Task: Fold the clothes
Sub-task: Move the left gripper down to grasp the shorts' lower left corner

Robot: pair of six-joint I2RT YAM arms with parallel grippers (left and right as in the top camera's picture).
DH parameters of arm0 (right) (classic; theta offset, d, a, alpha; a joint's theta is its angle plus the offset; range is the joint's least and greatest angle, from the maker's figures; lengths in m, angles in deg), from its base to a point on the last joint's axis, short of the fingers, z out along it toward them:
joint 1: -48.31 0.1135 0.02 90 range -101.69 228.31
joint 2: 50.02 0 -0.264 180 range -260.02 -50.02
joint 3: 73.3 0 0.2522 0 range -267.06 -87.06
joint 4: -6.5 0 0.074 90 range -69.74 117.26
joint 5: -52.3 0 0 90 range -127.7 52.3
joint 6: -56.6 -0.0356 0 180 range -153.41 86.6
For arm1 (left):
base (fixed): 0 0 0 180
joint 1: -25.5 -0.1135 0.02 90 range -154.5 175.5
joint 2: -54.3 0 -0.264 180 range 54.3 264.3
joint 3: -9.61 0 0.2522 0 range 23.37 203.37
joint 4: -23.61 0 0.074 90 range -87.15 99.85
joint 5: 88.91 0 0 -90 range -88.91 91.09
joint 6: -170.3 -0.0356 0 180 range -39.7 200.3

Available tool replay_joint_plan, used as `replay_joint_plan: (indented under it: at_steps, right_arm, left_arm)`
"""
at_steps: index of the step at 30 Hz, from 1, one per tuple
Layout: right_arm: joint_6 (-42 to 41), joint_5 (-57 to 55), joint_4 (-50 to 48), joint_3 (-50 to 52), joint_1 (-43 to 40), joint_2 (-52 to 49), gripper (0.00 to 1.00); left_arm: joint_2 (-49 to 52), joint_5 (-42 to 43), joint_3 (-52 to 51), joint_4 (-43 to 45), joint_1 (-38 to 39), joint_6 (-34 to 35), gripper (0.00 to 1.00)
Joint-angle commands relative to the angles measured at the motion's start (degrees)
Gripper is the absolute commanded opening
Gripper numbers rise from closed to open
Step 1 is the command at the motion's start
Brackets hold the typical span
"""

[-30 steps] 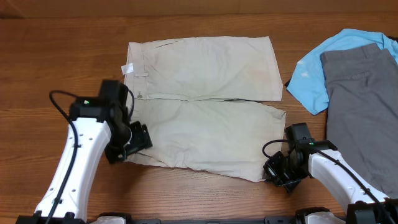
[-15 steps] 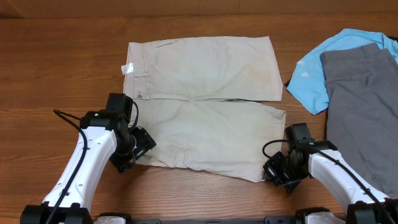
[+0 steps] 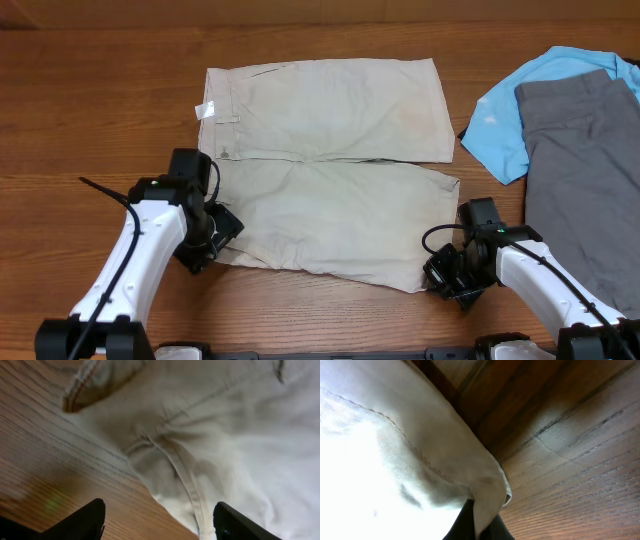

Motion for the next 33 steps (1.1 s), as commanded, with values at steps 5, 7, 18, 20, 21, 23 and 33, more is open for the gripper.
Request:
replay_joint_plan:
  at_steps: [5, 7, 18, 20, 21, 23, 33]
  right_arm:
    - [-0.20, -3.10, 0.02, 0.55, 0.17, -0.50, 0.04]
    - [-0.20, -3.10, -0.09, 0.55, 0.17, -0.50, 0.04]
    - [-0.15, -3.17, -0.33, 0.55, 0.20, -0.50, 0.04]
    - [-0.15, -3.39, -0.33, 0.55, 0.20, -0.50, 0.04]
    - [-0.15, -3.76, -0.31, 0.55, 0.17, -0.50, 0.04]
    - [-0.15, -4.22, -0.28, 0.55, 0.17, -0.50, 0.04]
    - [1.57, -4.22, 2.10, -0.59, 0.17, -0.50, 0.04]
  left_arm:
    - [4.63, -1.97, -0.55, 0.85, -4.22, -0.83, 0.66]
    - [5.60, -1.90, -0.55, 0.98, -4.52, -1.51, 0.65]
    - [9.73, -1.73, -5.40, 7.34, -4.04, -1.88, 0.53]
    - [9.75, -1.90, -5.92, 8.28, -4.04, -1.90, 0.49]
    - [9.75, -1.86, -5.97, 8.35, -4.04, -1.90, 0.46]
    - [9.75, -1.79, -5.97, 8.28, -4.04, -1.97, 0.34]
    - [9.70, -1.51, -5.62, 6.49, -4.04, -10.84, 0.04]
